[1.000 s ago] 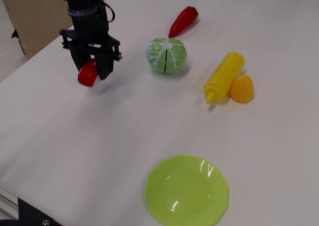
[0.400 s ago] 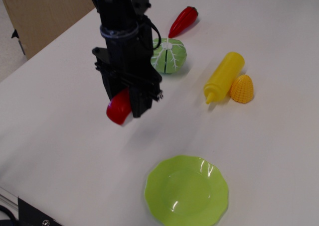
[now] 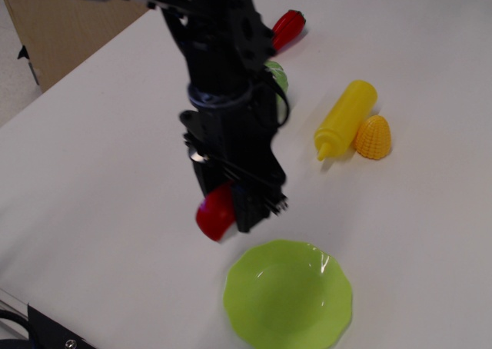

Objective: Put sushi on plate

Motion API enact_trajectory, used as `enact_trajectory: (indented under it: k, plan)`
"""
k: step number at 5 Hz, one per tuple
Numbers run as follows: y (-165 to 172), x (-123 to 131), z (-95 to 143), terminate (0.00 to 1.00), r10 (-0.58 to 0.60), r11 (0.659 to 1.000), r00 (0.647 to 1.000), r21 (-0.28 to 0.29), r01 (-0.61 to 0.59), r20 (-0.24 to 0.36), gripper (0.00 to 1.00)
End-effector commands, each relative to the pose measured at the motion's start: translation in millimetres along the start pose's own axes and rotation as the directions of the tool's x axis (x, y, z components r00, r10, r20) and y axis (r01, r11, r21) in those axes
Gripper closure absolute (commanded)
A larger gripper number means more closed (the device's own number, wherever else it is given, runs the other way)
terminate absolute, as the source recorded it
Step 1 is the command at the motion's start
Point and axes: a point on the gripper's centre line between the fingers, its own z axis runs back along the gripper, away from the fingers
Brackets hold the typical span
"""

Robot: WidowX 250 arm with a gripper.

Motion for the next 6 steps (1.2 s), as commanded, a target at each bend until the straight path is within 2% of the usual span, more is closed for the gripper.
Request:
enact_trajectory:
  k: [1, 2, 3, 4, 5, 6]
  plan:
    - [-38, -9, -24, 0.00, -0.126, 0.991, 0.992, -0.044, 0.125, -0.024, 1.00]
    - [-43, -9, -36, 0.00, -0.160, 0.985, 0.987, -0.063, 0.158, -0.022, 1.00]
    - [-45, -7, -40, 0.00, -0.175, 0.983, 0.984, -0.058, 0.173, -0.019, 1.00]
    - [-40, -7, -36, 0.00, -0.171, 0.985, 0.985, -0.038, 0.170, -0.014, 0.00]
    - [-24, -3, -19, 0.00, -0.121, 0.993, 0.992, 0.012, 0.121, 0.023, 0.00]
    - [-19, -1, 10, 0.00, -0.080, 0.996, 0.994, 0.046, 0.077, 0.073, 0.00]
